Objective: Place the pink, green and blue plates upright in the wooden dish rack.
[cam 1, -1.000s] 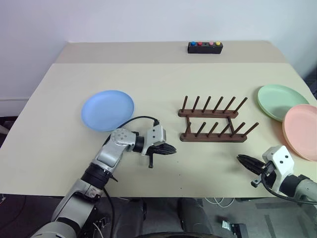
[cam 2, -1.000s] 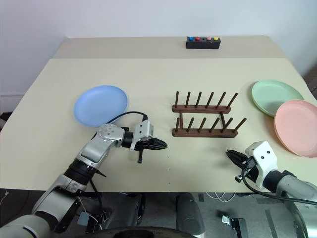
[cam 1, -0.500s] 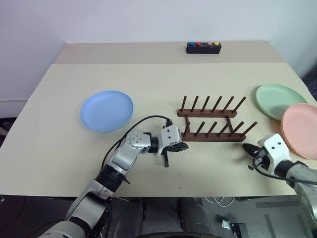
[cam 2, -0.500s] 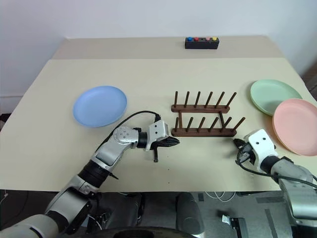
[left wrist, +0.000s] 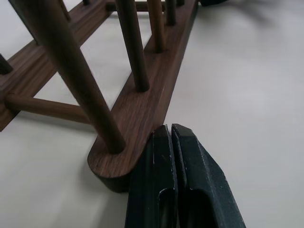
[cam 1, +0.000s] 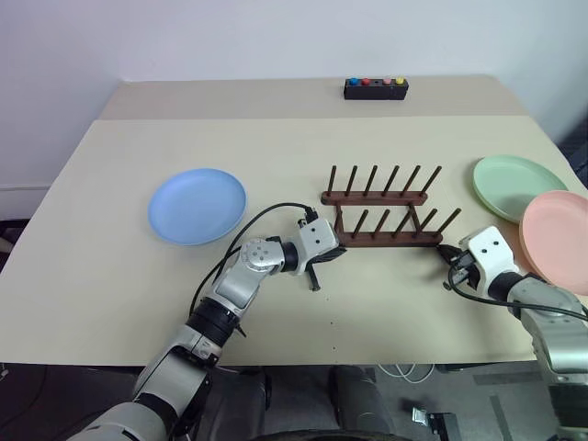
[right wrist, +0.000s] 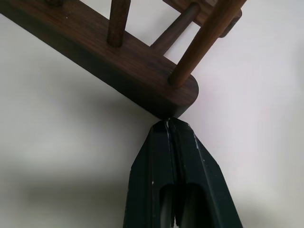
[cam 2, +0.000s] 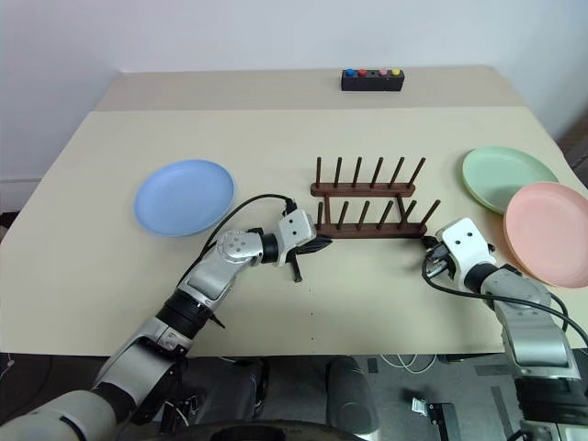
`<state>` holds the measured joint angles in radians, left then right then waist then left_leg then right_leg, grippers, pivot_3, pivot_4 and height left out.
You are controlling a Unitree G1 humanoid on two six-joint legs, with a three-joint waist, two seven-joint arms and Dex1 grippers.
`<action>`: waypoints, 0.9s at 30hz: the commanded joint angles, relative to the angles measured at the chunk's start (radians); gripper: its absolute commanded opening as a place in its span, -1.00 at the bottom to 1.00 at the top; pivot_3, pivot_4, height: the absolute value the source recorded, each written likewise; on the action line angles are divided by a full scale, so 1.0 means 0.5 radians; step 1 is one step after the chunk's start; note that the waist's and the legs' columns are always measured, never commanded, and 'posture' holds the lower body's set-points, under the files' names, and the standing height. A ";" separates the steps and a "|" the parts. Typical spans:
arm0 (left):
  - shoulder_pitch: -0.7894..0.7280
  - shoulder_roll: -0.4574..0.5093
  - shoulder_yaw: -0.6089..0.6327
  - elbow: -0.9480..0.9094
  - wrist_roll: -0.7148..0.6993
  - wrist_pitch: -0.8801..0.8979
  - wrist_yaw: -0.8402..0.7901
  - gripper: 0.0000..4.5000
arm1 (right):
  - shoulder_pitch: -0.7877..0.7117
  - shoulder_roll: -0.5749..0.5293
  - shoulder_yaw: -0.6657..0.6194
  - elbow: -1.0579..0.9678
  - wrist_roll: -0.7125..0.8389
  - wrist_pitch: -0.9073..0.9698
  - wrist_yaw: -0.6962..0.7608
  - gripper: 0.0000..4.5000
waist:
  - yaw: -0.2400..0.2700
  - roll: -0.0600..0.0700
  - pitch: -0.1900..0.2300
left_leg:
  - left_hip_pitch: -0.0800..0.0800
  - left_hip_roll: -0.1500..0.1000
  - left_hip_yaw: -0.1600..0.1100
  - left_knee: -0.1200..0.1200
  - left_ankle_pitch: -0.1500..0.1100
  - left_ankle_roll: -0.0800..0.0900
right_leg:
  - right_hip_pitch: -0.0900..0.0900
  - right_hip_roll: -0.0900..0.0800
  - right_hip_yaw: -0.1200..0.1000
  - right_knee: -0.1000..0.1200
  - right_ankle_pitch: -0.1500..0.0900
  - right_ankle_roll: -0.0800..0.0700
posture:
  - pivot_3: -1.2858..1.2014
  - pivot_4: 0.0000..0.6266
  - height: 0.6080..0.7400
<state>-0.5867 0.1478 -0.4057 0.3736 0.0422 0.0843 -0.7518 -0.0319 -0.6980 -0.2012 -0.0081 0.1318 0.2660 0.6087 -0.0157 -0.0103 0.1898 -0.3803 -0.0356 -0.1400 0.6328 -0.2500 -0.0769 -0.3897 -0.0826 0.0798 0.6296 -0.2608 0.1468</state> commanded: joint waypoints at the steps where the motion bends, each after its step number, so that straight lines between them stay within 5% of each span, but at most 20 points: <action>1: -0.057 -0.003 0.062 0.130 0.041 -0.045 0.083 -0.97 | -0.108 0.021 0.019 0.081 -0.030 -0.081 -0.031 -1.00 | -0.001 0.000 0.000 | 0.000 0.000 0.000 0.000 0.000 0.000 | 0.000 0.000 0.000 0.000 0.000 0.000 | 0.03 -0.52 1.00; 15: -0.158 -0.040 0.108 0.378 0.057 -0.184 0.140 -0.97 | -0.236 0.044 0.065 0.249 -0.068 -0.214 -0.050 -1.00 | -0.002 0.001 0.000 | 0.001 0.000 0.000 -0.001 0.000 0.000 | 0.000 0.000 0.000 0.000 0.000 0.000 | 0.03 -0.52 1.00; 24: 0.080 0.060 0.116 -0.067 -0.080 -0.044 -0.061 -0.97 | 0.131 -0.045 -0.147 -0.316 0.072 -0.048 0.025 -1.00 | -0.009 0.003 -0.001 | 0.000 0.000 0.000 -0.005 0.000 0.000 | -0.003 0.000 0.001 0.001 0.000 0.000 | 0.03 -0.52 1.00; 27: 0.263 0.195 0.173 -0.424 -0.255 0.114 -0.228 -1.00 | 0.306 -0.074 -0.291 -0.594 0.213 0.075 0.100 -0.61 | -0.011 0.004 -0.001 | -0.002 0.000 0.000 -0.007 0.000 0.000 | -0.006 0.000 0.001 0.001 0.000 0.000 | 0.03 -0.52 1.00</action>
<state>-0.4797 0.2222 -0.3472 0.2496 -0.0350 0.1031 -0.8221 0.1100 -0.7207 -0.2869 -0.2103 0.1889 0.2809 0.6409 -0.0213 -0.0081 0.1893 -0.3813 -0.0354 -0.1400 0.6291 -0.2501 -0.0767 -0.3929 -0.0826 0.0807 0.6305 -0.2610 0.1467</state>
